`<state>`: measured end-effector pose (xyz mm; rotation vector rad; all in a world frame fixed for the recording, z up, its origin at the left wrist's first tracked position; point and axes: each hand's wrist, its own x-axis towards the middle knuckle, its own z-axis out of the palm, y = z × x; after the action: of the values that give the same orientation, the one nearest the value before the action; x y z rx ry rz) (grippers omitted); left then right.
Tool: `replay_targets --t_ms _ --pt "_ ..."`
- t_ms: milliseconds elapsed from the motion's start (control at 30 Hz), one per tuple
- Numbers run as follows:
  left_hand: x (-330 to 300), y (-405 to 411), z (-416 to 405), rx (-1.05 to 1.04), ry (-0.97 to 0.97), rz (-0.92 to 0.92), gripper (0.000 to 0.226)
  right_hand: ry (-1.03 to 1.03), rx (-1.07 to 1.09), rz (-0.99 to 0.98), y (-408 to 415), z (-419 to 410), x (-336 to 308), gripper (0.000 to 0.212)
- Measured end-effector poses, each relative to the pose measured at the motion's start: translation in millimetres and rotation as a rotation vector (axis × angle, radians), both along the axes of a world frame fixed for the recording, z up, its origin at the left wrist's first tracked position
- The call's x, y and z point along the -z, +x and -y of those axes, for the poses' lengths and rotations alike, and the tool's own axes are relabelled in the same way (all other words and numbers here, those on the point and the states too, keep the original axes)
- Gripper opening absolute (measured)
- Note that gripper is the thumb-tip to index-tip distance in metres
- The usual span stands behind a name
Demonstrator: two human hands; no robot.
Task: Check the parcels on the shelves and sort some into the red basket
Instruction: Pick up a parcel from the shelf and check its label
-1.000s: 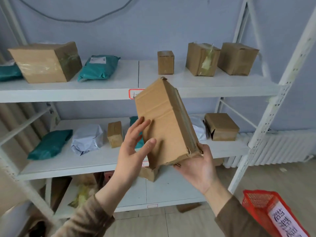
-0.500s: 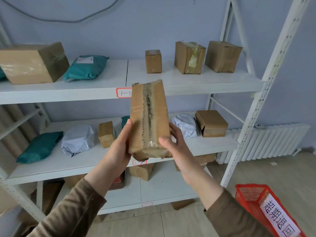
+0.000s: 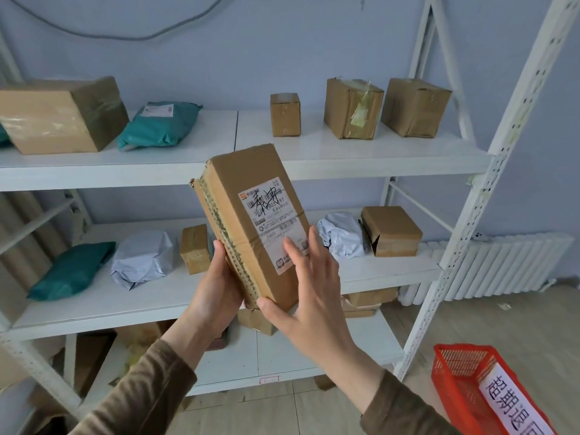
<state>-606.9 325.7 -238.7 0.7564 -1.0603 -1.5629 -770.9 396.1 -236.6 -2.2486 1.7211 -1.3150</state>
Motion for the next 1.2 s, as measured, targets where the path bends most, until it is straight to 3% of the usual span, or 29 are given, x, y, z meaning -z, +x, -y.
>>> replay_targets --t_ms 133,267,400,467,567,600,667,767,833,900,1000,1100,1200 --pt "-2 3 -2 -0.052 -0.134 0.076 0.067 -0.042 -0.108 0.182 -5 7 4 0.092" --pt "0 16 -1 -0.089 -0.295 0.255 0.062 0.011 -0.162 0.160 -22 24 9 0.128" --pt "0 19 -4 -0.083 -0.453 0.368 0.042 -0.005 -0.142 0.129 -32 38 16 0.134" --pt "-1 14 -8 -0.075 -0.502 0.376 0.052 -0.059 -0.087 0.133 -28 42 18 0.130" --pt "6 8 -8 -0.033 -0.478 0.363 0.108 -0.124 0.053 0.098 -12 44 11 0.124" --pt "6 6 -7 -0.025 -0.449 0.354 0.116 -0.131 0.098 0.073 -6 44 5 0.122" --pt "4 3 -3 -0.024 -0.376 0.286 0.117 -0.156 0.141 -0.001 7 43 -8 0.117" --pt "-9 4 5 -0.037 -0.261 0.084 0.097 -0.165 0.062 -0.086 15 42 -25 0.117" --pt "-25 10 11 -0.065 -0.226 0.014 0.086 -0.109 -0.105 0.072 10 43 -34 0.114" --pt "-40 15 17 -0.100 -0.216 0.005 0.078 0.020 -0.271 0.387 2 47 -44 0.108" --pt "-68 17 30 -0.165 -0.156 -0.025 0.073 0.173 -0.369 0.699 -7 67 -59 0.093" --pt "-102 16 54 -0.235 -0.119 0.008 0.077 0.254 -0.389 0.771 -1 91 -83 0.062" --pt "-135 13 87 -0.237 -0.116 0.077 0.066 0.257 -0.345 0.835 10 125 -115 0.035"
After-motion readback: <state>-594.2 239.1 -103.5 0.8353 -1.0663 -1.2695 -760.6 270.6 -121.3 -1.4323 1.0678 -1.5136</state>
